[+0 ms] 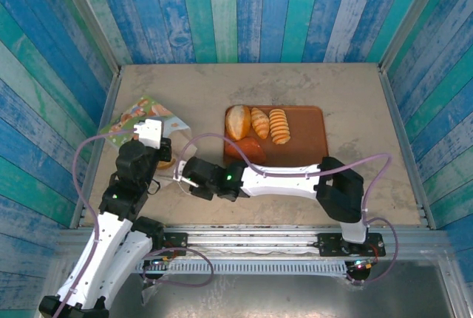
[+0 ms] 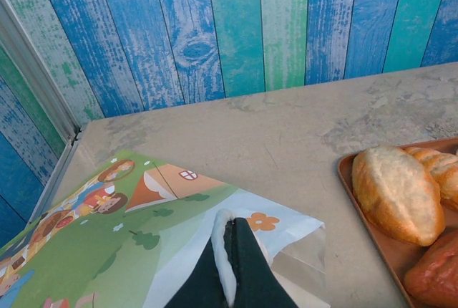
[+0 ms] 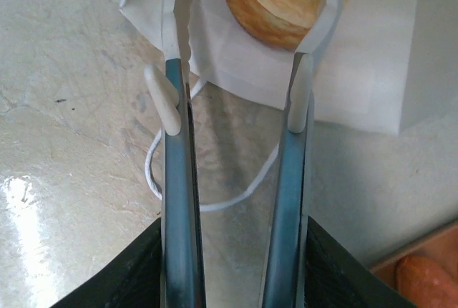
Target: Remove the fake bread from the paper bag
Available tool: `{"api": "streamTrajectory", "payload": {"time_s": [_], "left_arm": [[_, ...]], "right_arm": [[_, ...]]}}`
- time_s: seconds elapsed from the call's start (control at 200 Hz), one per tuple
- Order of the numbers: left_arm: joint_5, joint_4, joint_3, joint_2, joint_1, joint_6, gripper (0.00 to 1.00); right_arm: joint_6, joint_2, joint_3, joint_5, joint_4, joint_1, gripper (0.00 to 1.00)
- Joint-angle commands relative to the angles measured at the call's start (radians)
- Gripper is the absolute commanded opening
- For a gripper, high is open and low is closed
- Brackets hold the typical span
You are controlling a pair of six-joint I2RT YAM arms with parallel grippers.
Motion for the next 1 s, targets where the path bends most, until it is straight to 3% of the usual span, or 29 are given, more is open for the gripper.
{"api": "streamTrajectory", "payload": {"time_s": [0.0,0.306,0.526,0.786,0.997], "left_arm": [[-0.003,0.039,-0.012,-0.016,-0.003,-0.013,0.0],[0.001,0.047,-0.019,-0.025,-0.003,-0.018,0.0],[0.004,0.05,-0.024,-0.032,-0.003,-0.018,0.0],[-0.001,0.047,-0.026,-0.043,-0.003,-0.016,0.0],[-0.009,0.056,-0.021,-0.043,-0.003,-0.019,0.0]], "right_arm": [[-0.118,0.043,0.056,0.09,-0.011,0.023,0.43],[-0.134,0.158,0.151,0.284,-0.066,0.026,0.36],[-0.153,0.199,0.179,0.371,-0.071,0.026,0.39],[-0.137,0.204,0.201,0.38,-0.065,0.026,0.27],[-0.041,0.066,0.117,0.296,-0.066,0.016,0.2]]}}
